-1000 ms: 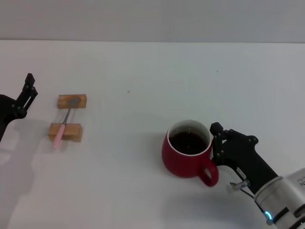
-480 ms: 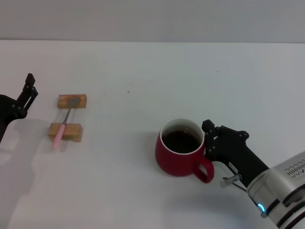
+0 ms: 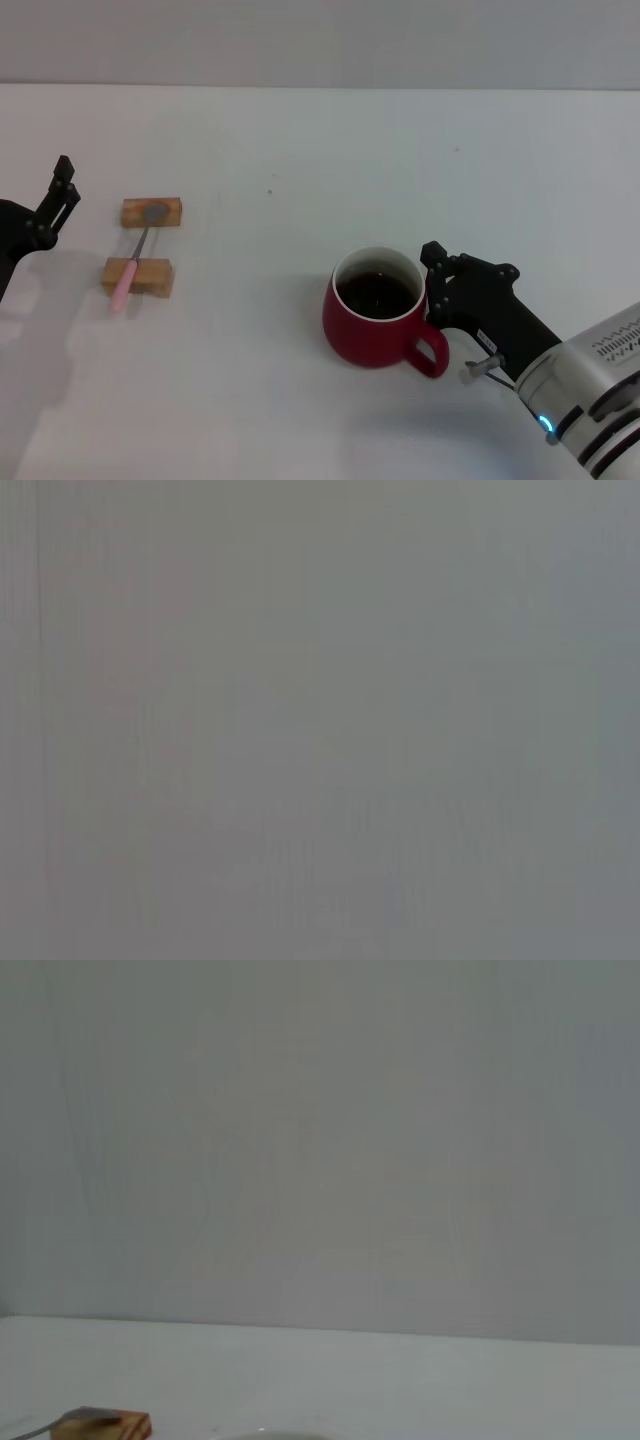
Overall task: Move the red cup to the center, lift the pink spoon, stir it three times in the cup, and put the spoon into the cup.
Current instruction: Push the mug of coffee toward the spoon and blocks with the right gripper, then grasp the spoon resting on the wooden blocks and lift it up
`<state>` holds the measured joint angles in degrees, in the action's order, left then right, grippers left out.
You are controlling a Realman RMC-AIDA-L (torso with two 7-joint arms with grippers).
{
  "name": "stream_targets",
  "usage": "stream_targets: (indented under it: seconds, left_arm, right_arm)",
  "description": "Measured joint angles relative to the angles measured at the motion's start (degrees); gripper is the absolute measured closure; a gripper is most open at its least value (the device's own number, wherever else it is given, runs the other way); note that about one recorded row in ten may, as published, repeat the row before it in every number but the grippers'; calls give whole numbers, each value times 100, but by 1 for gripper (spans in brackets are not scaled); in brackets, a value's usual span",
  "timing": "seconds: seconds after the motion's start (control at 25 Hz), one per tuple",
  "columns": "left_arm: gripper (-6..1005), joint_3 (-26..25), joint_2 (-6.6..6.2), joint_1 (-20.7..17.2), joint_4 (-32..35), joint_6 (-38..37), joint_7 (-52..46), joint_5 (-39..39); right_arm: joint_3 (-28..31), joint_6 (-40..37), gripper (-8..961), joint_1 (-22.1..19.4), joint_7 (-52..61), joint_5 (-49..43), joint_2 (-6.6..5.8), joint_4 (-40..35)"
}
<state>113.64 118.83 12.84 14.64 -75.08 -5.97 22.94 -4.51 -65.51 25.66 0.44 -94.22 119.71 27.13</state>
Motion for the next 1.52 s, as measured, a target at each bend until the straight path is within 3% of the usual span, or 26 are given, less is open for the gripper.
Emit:
stream_targets:
  seconds: [0.24, 0.56, 0.84, 1.52]
  left_arm:
    - [156, 0, 0, 40, -6, 34, 0, 0]
    - [155, 0, 0, 43, -37, 46, 0, 0]
    - [155, 0, -8, 64, -43, 81, 0, 0]
    - [155, 0, -9, 104, -39, 205, 9, -9]
  right_arm:
    - [128, -11, 954, 1, 0, 29, 0, -91]
    - [584, -727, 954, -592, -51, 47, -37, -242]
    - [523, -1183, 953, -1130, -55, 13, -11, -222]
    - [333, -1295, 954, -1509, -923, -4, 4, 383]
